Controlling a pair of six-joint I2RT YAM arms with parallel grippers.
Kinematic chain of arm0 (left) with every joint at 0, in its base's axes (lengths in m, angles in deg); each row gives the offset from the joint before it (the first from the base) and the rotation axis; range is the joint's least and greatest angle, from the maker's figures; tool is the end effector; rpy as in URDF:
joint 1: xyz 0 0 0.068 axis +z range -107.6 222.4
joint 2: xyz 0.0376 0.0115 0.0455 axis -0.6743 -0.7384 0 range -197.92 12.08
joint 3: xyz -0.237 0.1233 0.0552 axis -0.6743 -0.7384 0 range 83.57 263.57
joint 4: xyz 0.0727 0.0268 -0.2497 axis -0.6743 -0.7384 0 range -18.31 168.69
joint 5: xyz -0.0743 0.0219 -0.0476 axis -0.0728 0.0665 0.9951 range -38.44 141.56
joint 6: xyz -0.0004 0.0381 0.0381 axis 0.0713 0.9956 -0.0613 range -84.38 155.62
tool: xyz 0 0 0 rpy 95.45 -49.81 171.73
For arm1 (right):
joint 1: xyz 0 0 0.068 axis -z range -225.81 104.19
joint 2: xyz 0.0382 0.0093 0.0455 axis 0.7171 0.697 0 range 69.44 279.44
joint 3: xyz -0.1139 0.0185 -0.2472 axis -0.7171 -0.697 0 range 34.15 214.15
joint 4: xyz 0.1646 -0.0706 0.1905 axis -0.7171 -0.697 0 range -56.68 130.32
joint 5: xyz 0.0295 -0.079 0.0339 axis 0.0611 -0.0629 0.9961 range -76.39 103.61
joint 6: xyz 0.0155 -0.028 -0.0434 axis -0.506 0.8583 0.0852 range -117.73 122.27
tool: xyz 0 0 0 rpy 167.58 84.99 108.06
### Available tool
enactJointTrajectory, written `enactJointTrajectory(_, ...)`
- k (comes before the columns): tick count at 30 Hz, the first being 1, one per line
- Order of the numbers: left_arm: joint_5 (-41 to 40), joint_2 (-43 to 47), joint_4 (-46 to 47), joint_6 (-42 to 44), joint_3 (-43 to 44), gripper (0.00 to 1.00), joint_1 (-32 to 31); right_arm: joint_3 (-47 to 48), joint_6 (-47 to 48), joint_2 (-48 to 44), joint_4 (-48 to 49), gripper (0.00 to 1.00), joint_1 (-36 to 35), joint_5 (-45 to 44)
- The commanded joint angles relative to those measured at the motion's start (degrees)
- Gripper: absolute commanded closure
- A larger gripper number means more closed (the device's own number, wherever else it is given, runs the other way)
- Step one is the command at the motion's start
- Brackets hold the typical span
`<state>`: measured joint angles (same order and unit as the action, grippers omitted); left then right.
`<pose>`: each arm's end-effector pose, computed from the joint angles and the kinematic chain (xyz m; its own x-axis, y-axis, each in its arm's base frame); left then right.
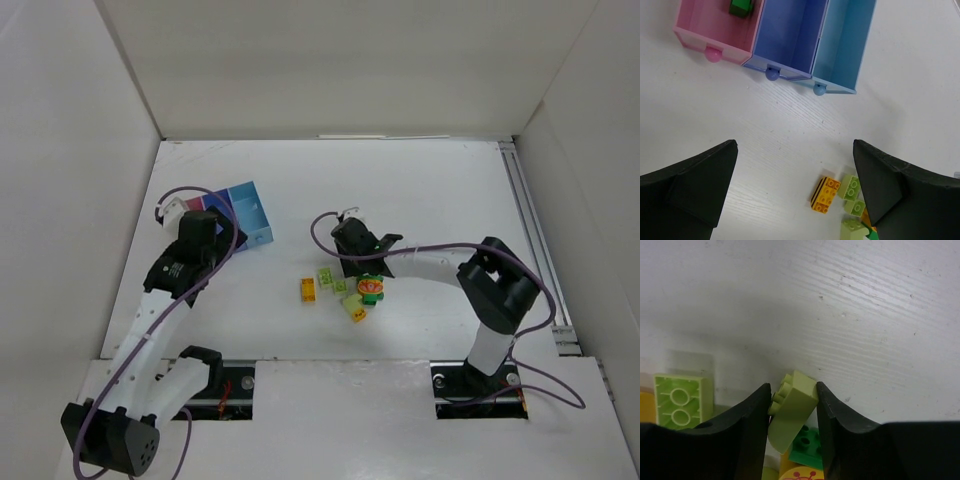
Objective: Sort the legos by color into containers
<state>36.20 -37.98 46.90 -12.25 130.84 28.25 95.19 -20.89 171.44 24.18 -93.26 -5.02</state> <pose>0.1839 -0.0367 0.3025 -0.3872 -0.6399 -0.6638 -0.3919 0.7659 -0.5098 0.2502 0.2557 0.1660 -0.7505 -0.2664 -0.6049 -0.3106 0.9500 -0.0330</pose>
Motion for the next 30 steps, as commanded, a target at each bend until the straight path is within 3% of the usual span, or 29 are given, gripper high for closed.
enactJointTrajectory(1,-0.2,1.54,-2.31,-0.81,0.99,0.0,-0.09,2.59,4.08,-4.43,4.78,0.75,-1.78,0.79)
enactJointTrajectory(5,-1.7,1.03,-4.24,-2.92,0.99,0.0,-0.09,7.15,11.36,-5.49,8.31,0.79,-3.97,4.82)
enactJointTrajectory(11,-4.06,-0.56,-8.63,-6.34,2.39,0.0,-0.09,21.21,20.42,1.96,11.65,0.8,-6.34,13.18)
enactJointTrajectory(20,-14.08,10.15,-12.59,-10.48,6.17,0.0,-0.09,44.91,19.64,17.17,14.56,0.78,-8.1,17.75)
enactJointTrajectory(30,-16.64,13.14,-15.49,-11.62,6.7,0.0,-0.09,67.98,19.64,36.07,14.56,0.72,-10.66,16.35)
